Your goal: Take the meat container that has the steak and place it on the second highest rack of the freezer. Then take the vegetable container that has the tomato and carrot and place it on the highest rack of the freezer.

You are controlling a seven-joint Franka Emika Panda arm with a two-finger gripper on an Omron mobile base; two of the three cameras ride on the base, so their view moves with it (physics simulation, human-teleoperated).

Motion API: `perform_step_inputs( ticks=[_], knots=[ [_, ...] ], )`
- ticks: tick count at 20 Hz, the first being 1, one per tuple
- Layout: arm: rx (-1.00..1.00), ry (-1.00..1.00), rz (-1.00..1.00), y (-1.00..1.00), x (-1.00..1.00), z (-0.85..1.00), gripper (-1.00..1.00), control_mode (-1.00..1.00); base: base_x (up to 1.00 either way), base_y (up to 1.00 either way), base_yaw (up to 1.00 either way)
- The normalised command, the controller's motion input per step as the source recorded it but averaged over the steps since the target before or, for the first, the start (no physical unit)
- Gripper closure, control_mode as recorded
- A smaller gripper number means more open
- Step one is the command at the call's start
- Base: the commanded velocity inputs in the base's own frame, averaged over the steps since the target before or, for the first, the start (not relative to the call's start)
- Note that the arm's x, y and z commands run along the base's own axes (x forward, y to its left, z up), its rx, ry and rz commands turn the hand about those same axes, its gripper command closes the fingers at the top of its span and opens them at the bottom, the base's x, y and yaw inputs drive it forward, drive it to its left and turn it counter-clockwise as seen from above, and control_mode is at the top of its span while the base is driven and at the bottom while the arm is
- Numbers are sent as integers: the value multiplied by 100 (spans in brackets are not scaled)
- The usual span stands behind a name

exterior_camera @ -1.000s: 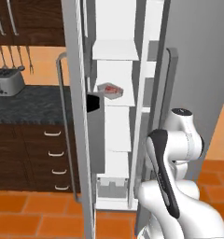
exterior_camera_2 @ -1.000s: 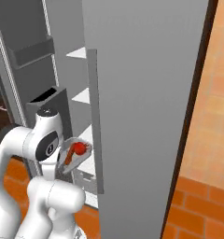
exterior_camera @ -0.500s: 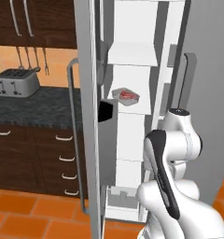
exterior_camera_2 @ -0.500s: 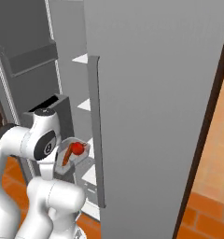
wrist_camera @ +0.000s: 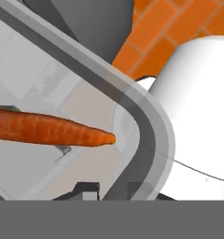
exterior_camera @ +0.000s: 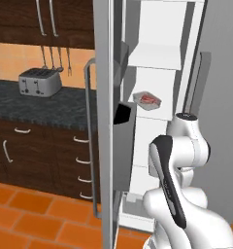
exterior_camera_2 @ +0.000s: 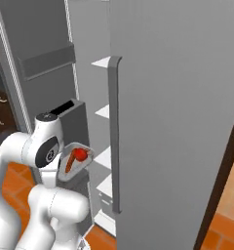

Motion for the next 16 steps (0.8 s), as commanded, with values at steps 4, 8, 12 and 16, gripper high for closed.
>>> perform_step_inputs(
  ticks=[4,8,12,16],
  knots=[
    [0,0,0,0,0,0,100,100,94,-8,10],
    [0,0,0,0,0,0,100,100,33,-2,1],
    [0,-21,-1,-18,-19,66,100,-100,-9,0,0],
    [-5,-43,-16,-26,-2,100,100,-100,0,0,0]
  ],
)
